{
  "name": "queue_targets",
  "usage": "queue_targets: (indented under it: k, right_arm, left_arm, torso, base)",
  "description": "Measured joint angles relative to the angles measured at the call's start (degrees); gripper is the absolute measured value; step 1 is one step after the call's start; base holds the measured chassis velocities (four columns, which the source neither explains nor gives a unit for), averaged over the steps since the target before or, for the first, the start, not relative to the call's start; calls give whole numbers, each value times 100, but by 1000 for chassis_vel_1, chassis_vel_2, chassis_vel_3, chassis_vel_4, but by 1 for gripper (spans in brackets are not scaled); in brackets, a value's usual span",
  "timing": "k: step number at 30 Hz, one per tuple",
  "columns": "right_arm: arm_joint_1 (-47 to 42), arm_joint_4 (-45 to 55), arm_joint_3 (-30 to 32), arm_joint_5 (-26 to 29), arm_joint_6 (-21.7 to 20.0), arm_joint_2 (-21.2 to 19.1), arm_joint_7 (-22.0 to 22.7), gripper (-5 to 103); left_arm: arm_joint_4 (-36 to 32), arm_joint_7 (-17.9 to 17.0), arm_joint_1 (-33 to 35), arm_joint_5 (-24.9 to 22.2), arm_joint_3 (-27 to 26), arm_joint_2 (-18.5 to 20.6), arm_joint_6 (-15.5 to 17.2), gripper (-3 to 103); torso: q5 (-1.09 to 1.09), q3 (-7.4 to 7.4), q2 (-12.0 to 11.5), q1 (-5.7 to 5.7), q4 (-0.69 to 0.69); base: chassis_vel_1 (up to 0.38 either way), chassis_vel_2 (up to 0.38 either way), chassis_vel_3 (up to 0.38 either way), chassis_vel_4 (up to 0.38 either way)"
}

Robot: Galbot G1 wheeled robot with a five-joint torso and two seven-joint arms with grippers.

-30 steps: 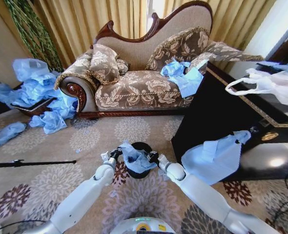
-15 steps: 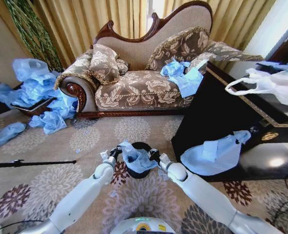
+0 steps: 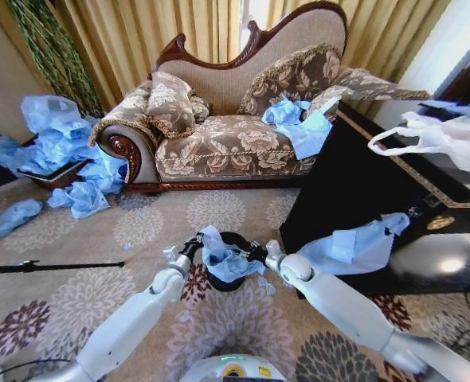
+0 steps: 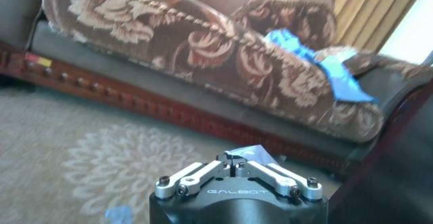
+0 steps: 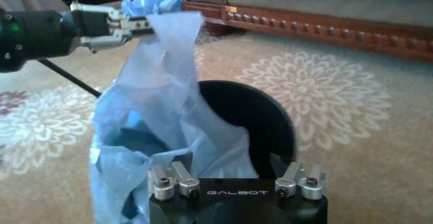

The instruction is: Place a garbage bag over the trash bin.

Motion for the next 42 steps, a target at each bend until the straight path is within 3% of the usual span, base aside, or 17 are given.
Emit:
queue_targets:
  k: [3,4,6,8,17,19,22,24,31,33,35,37,42]
  right_arm:
    - [-31,14,1,48,-7,30,-1,82]
    - [-63,8,28,56,-6,63,-1,92]
    - [-76,-4,59,56,-3,82,1,92]
    - [-82,-56,138,52,14,130,10,99]
    - [-37,-387,161,-3,183,228,-123,102]
    - [-40,-405,161,-3,199,241,-157,98]
    - [-55,-498,143,1,274,288,-221,83]
    - [-79,-525,138,-5,302,288,-235,83]
    - [-189,-382,141,5,444,254,-290,50]
    - [-202,-350,140,5,488,255,-290,50]
    - [-217,-235,147,5,639,263,-211,33]
    - [-217,-205,151,3,683,266,-191,33]
    - [-209,-98,141,-140,804,300,-92,12]
  left_arm:
    - [-34,149,22,-7,-38,2,-133,0]
    - [-56,288,27,-12,-48,23,-222,0]
    - [-68,365,28,-12,-50,38,-264,0]
    - [-84,484,32,-21,-49,56,-327,0]
    - [-138,631,51,-157,-60,54,-415,0]
    - [-147,645,55,-161,-62,62,-422,0]
    - [-157,681,59,-149,-66,83,-441,0]
    - [-154,680,60,-147,-66,90,-442,0]
    - [-103,671,46,-122,-65,51,-447,0]
    - [-103,669,51,-120,-65,55,-447,0]
    - [-101,666,67,-116,-75,69,-448,0]
    - [-100,665,73,-116,-80,71,-449,0]
    - [-92,658,104,-107,-101,54,-464,0]
  torso:
    - [1,0,0,0,0]
    - [2,0,0,0,-1]
    - [1,0,0,0,-1]
    - [1,0,0,0,0]
    - [0,-1,1,-1,-2]
    - [0,-1,2,-1,-2]
    - [0,-2,2,-1,3]
    - [5,1,1,0,-2]
    - [1,1,1,1,-2]
    - [2,1,1,1,-2]
    - [1,1,1,0,-1]
    - [1,0,1,0,0]
    - [1,0,1,0,0]
  base:
    - [0,0,0,0]
    - [0,0,0,0]
    - [0,0,0,0]
    - [0,0,0,0]
    - [0,0,0,0]
    - [0,0,0,0]
    - [0,0,0,0]
    - [0,0,0,0]
    - [0,0,0,0]
    - [0,0,0,0]
    - [0,0,0,0]
    - [0,0,0,0]
    - [0,0,0,0]
